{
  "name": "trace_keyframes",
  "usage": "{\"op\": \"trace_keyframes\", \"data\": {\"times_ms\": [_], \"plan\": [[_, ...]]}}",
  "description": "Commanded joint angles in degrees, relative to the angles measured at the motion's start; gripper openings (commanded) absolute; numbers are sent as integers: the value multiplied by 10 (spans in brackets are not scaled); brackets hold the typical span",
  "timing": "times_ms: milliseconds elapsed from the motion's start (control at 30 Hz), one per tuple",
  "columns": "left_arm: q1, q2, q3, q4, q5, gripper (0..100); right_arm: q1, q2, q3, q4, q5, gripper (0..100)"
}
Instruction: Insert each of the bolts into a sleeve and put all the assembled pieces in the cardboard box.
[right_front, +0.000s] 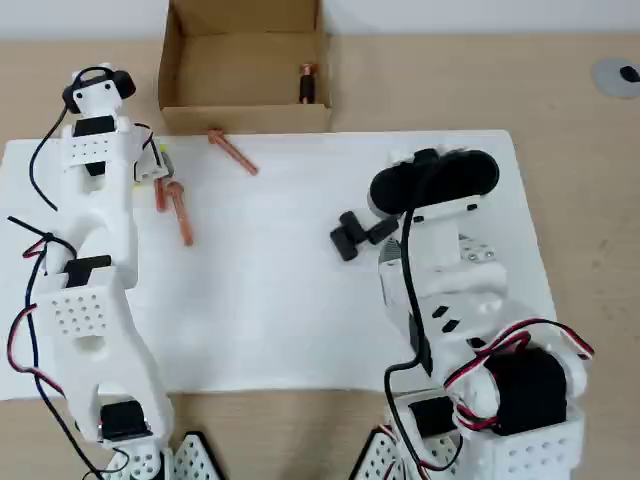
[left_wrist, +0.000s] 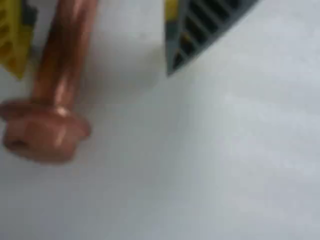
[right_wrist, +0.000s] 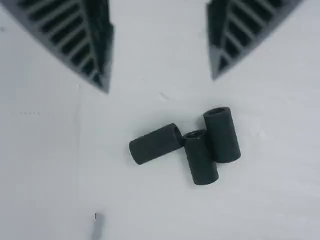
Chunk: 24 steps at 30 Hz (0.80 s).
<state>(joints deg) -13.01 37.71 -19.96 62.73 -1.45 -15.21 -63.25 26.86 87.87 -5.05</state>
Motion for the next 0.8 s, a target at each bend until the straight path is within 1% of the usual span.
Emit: {"op": "trace_keyframes", "data": {"times_ms": [0,67,167,233,433,567,767], "plan": [[-4,8,-14,-7,-3,194,12,-3,1,-9,-5,167],[-3,7,-14,-7,-3,137,12,-3,1,-9,-5,167],[-3,3,-14,-8,-1,0,12,-3,1,-9,-5,167],[-4,3,-14,-4,-1,18,12,-3,1,-9,-5,167],[-8,-10,-15,9,-1,10,12,-3,0,-9,-5,167],[-10,-87,-46,81,1,11,12,-3,0,-9,-5,167],[-9,-266,-64,164,-2,12,11,1,1,-14,-8,167]]}}
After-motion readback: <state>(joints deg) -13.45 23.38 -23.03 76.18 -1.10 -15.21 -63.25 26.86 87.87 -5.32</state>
